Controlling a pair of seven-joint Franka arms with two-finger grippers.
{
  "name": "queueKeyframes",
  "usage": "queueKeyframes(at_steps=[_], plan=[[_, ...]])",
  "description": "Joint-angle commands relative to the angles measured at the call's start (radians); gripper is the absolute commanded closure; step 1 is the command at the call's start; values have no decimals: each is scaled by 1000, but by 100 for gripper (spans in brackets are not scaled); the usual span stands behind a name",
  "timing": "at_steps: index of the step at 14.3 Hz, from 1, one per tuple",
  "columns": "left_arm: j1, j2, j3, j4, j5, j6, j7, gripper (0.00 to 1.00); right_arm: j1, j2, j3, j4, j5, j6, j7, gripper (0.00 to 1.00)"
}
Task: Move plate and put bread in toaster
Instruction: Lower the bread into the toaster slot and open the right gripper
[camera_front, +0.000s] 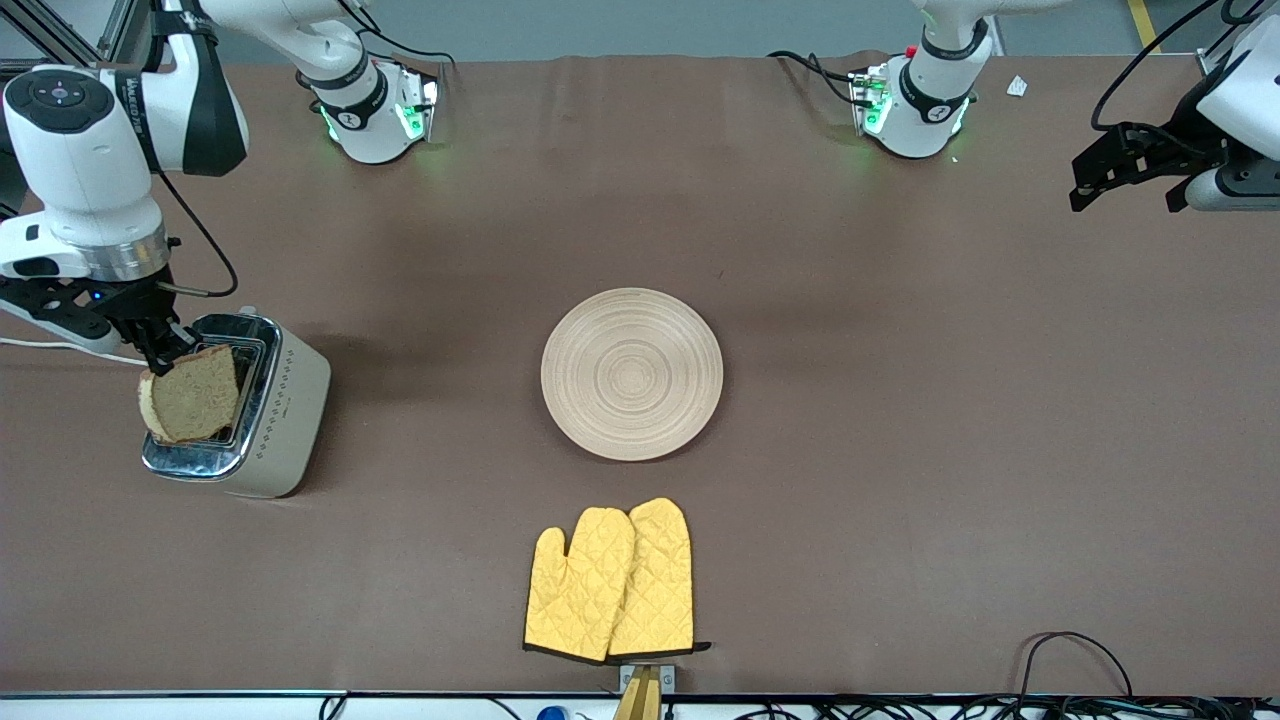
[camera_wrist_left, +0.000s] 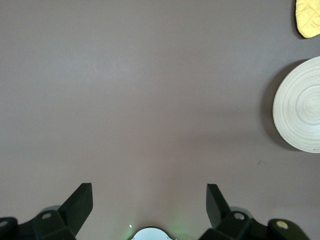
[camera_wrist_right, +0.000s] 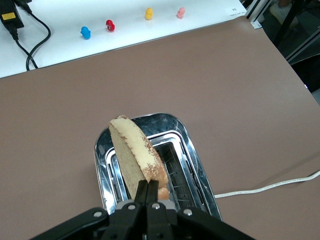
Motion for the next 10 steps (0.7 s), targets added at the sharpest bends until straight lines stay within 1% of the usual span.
queueKeyframes(at_steps=[1,4,10], plan=[[3,-4,-1,3,6,-13,16,0,11,9,-6,19,-11,-13,22,100],[3,-6,-1,3,6,-13,16,0,11,5,-4,7,-9,-53,28,100],[1,-6,-1,3,5,-13,16,0,11,-20,-4,-44,-9,-47,33,100]])
